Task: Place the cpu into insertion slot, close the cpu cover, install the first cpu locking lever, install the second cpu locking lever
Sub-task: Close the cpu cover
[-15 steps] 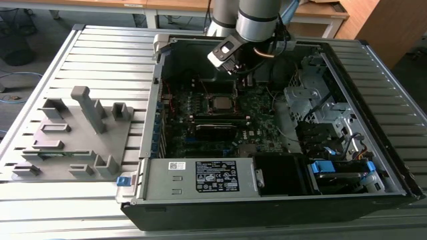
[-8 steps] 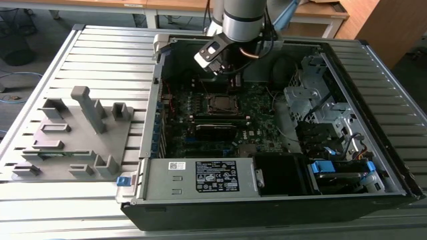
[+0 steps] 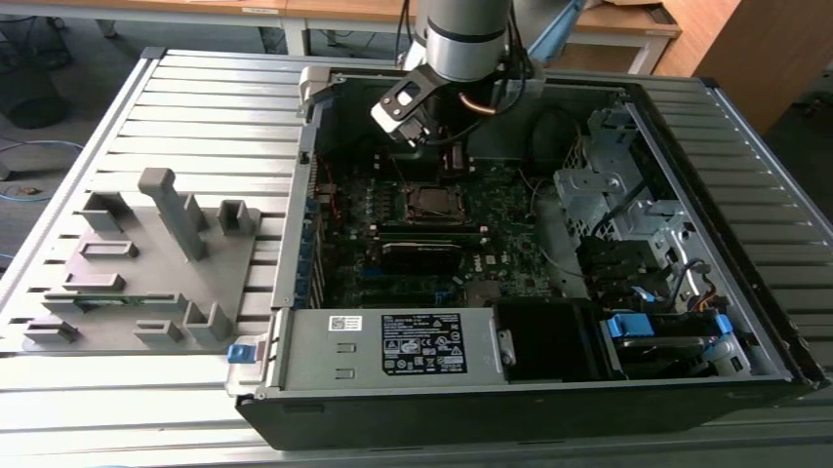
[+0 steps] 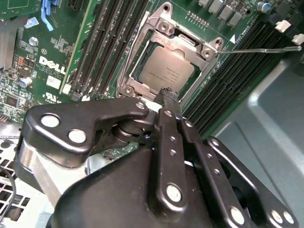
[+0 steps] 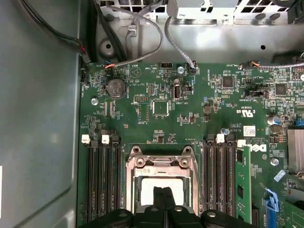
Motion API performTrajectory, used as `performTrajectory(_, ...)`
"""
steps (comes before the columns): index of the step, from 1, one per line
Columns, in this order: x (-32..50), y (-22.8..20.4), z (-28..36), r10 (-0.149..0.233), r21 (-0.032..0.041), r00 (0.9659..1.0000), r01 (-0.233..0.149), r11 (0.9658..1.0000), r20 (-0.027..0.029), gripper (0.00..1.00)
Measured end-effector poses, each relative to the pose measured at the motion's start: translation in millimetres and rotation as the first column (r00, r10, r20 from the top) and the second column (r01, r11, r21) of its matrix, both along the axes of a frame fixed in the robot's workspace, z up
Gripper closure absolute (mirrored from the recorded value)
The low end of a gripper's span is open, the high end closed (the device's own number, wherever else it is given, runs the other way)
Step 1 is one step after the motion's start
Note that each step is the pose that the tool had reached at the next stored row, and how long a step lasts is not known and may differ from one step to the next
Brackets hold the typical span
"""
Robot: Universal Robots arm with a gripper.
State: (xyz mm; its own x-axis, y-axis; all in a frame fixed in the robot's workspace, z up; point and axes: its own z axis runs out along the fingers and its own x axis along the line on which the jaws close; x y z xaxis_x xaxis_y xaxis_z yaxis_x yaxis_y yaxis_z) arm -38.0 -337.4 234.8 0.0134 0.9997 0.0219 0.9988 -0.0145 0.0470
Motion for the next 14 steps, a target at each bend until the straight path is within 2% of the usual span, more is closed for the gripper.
performTrajectory(6, -8.2, 0.0, -0.6, 0.000, 0.0001, 1.0000, 0.000, 1.0000, 0.0021, 0.89)
performTrajectory(14, -8.5, 0.0, -0.5, 0.000, -0.0001, 1.0000, 0.000, 1.0000, 0.0022, 0.89)
